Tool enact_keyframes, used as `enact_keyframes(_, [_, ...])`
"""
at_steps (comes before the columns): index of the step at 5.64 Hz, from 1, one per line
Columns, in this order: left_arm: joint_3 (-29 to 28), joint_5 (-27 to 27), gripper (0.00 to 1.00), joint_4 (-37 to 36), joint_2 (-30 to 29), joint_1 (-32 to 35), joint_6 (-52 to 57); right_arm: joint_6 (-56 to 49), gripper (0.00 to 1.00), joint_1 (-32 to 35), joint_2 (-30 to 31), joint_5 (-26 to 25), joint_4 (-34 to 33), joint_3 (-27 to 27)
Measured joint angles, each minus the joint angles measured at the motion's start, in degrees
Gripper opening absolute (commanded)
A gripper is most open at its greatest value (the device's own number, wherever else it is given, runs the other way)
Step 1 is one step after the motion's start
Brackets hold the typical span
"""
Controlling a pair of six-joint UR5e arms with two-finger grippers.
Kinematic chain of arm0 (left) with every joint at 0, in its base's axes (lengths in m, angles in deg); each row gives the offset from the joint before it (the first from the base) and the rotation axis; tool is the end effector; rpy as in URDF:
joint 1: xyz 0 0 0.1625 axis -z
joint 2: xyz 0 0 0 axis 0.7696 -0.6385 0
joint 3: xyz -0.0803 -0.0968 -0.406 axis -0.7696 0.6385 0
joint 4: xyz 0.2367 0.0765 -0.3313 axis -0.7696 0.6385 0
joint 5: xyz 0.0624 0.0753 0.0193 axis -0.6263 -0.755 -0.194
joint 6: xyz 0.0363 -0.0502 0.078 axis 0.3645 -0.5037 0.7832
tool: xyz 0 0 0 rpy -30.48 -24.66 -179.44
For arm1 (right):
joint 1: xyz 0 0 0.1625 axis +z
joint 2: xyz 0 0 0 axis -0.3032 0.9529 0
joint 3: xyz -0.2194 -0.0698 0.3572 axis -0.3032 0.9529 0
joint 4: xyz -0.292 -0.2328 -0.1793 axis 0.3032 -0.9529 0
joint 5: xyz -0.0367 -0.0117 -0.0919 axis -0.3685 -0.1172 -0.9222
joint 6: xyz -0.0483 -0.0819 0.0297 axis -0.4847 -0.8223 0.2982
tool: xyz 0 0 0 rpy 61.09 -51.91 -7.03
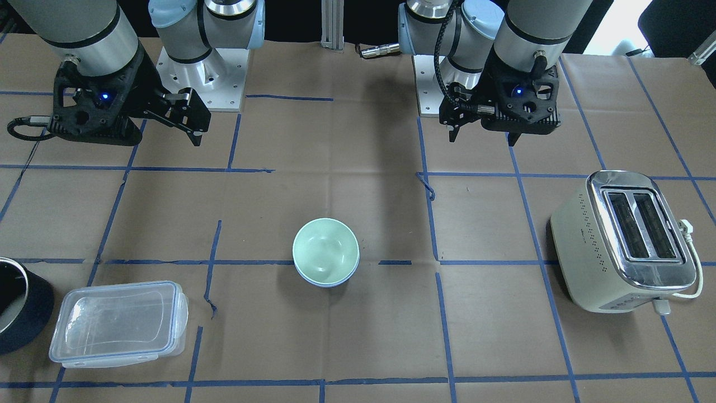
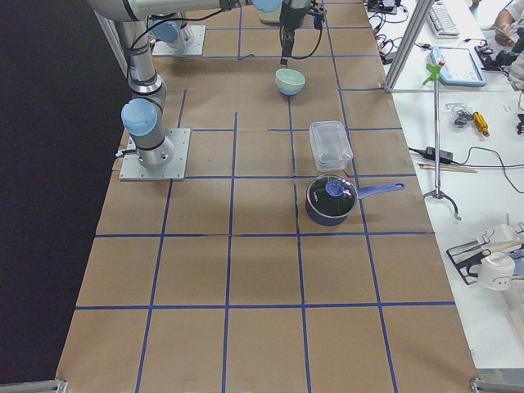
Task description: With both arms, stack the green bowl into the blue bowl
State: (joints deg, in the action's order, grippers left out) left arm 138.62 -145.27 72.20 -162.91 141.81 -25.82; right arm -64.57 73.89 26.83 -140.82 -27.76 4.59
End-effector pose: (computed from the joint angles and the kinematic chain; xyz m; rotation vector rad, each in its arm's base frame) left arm -0.1419 -0.4847 0.4894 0.1457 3.0983 0.0702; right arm 0.1466 -0.5163 0.5014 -0.1186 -3.1163 -0.2191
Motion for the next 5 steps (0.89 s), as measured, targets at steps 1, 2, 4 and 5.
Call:
enact_keyframes(1, [0.00,0.07,0.99,0.00,-0.03,0.00,-0.08,0.41,1.00,0.50,0.05,-0.27,-0.18,-0.98])
enact_keyframes(2, [0.00,0.12,0.99,-0.03,-0.04,0.00,-0.19,0.57,1.00,0.80,0.11,-0.09,-0.41,-1.14])
enact_keyframes(4, [0.00,0.10,0.99,-0.04,-0.05,0.00,-0.17,0.51,1.00,0.85,0.11,0.32,-0.34,-1.14])
enact_keyframes(5, [0.00,0.10,0.99,-0.04,0.00,0.00,-0.13,0.50,1.00,0.84,0.12,0.35,-0.27,-1.26])
